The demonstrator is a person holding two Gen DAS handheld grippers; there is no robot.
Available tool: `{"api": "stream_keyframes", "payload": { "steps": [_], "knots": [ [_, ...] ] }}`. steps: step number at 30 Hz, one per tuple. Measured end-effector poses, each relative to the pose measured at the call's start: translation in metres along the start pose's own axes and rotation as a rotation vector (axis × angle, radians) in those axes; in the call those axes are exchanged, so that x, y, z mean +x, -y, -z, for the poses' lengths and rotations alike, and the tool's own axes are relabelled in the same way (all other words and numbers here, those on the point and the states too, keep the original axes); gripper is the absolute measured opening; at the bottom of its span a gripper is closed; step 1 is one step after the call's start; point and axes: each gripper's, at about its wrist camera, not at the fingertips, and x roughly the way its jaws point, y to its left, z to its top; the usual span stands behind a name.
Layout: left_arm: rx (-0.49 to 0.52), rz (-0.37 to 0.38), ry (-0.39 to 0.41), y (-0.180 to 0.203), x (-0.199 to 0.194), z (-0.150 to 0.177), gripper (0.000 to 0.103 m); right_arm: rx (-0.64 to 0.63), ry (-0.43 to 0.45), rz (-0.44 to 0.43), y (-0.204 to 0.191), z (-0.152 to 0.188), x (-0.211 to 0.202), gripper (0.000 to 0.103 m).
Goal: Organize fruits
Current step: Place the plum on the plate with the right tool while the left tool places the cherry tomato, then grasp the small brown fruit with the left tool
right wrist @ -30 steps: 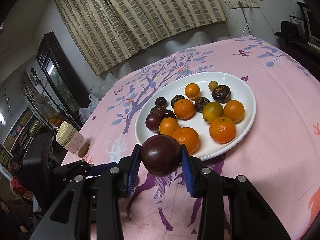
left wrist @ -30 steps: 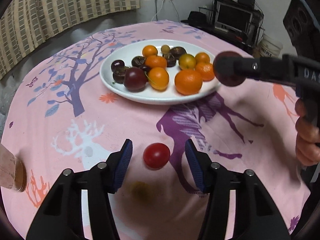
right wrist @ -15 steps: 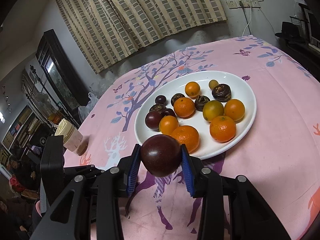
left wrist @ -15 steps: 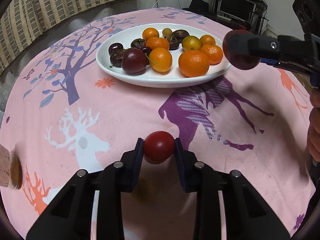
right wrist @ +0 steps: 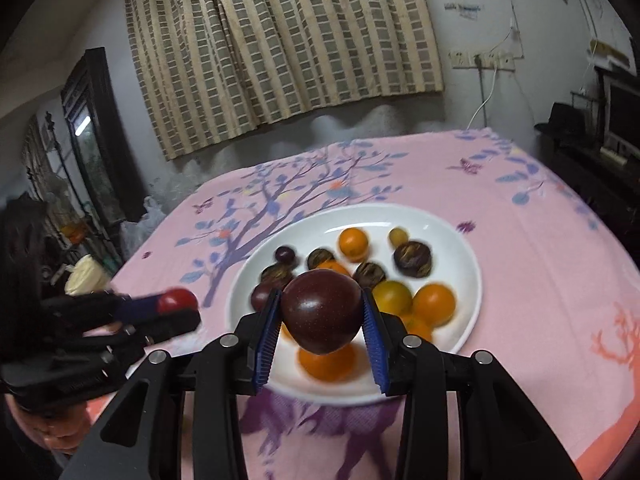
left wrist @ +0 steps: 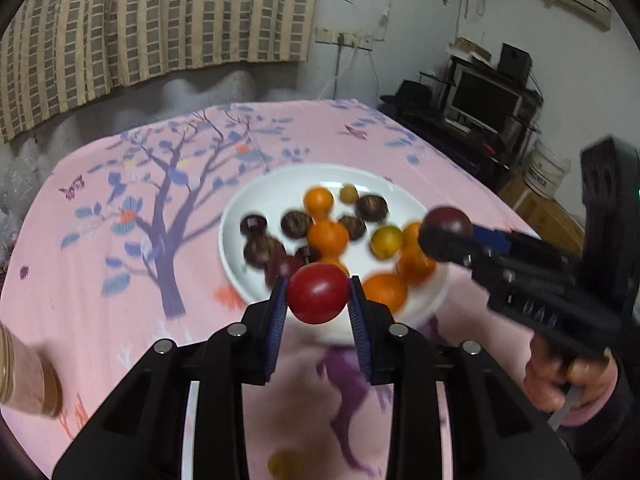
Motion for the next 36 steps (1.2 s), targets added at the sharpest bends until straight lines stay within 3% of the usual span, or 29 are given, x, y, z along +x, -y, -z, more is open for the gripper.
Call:
{"api": "stream_keyframes", "payload": {
  "steps": [4,10,11,12,13,14,16,21,23,26,28,32,36],
  "knots": [
    [-0.026,-0.028,-0.017,-0.002,0.038,-0.034,0.030,0.007,0.003,0.043,0.016,-0.017,0.020,0.040],
    [-0.018,-0.060,-0.078,0.001,0.085,-0.053,0.030,0.007,-0.014,0.064,0.034,-0.031,0.044,0.040],
    [-0.019,-0.067,-0.091,0.000,0.090,-0.054,0.037,0.003,-0.021,0.063,0.034,-0.032,0.046,0.041],
    [-0.023,-0.091,-0.102,0.000,0.093,-0.056,0.050,0.000,-0.032,0.062,0.036,-0.032,0.049,0.042],
    [-0.025,-0.121,-0.104,-0.001,0.093,-0.057,0.084,-0.003,-0.038,0.066,0.038,-0.031,0.050,0.045],
    [-0.034,-0.168,-0.071,-0.003,0.086,-0.058,0.097,-0.007,-0.033,0.070,0.038,-0.031,0.048,0.054],
    [-0.034,-0.179,-0.018,-0.007,0.070,-0.055,0.097,-0.018,-0.008,0.066,0.037,-0.031,0.038,0.055],
    [-0.046,-0.145,-0.029,-0.035,0.020,-0.032,0.097,-0.111,0.029,-0.030,0.010,-0.027,0.003,0.055],
    [-0.060,-0.107,-0.060,-0.047,0.003,-0.013,0.097,-0.199,0.018,-0.107,-0.010,-0.017,-0.007,0.055],
    [-0.059,-0.049,-0.089,-0.062,-0.022,0.026,0.097,-0.374,-0.077,-0.315,-0.051,0.013,-0.016,0.055],
    [-0.048,0.002,-0.112,-0.067,-0.033,0.055,0.097,-0.482,-0.126,-0.402,-0.074,0.035,-0.018,0.055],
    [-0.074,0.128,-0.164,-0.073,-0.038,0.094,0.076,-0.665,-0.224,-0.478,-0.112,0.074,-0.014,0.053],
    [-0.089,0.204,-0.204,-0.070,-0.026,0.104,0.063,-0.675,-0.299,-0.481,-0.127,0.088,0.001,0.052]
  ]
}}
